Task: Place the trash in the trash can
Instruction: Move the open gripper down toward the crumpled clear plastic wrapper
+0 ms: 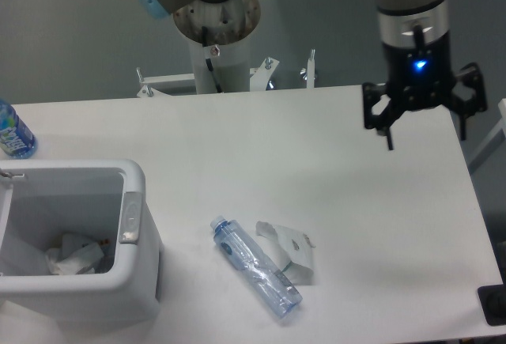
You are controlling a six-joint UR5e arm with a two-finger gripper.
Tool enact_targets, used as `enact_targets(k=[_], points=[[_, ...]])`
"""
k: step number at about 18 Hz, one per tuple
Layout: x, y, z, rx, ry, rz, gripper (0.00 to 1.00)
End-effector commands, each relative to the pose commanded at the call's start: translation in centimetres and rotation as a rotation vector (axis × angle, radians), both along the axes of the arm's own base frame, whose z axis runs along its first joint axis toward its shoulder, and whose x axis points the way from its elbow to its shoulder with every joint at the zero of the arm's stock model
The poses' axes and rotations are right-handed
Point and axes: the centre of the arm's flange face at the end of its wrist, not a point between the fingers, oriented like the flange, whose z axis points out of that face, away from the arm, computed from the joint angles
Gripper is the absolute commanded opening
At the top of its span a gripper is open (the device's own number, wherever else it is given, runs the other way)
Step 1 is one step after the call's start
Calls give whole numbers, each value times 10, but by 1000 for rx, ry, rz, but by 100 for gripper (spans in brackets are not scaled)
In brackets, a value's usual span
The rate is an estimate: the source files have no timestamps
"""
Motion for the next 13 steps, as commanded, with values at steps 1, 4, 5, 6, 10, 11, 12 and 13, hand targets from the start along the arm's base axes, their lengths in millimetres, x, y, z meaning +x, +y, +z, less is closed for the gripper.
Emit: enact_targets(k=[1,4,5,6,10,11,12,13], points=[[-1,-1,0,0,0,2,100],[-3,-4,-2,4,-7,10,100],[-1,-3,-4,6,-11,18,100],[-1,-2,-8,6,-16,19,100],[3,4,-32,23,-67,86,100],[3,5,-40,38,-89,134,100],[3,7,-49,61,-116,192,100],[6,14,-54,84,-126,229,100]])
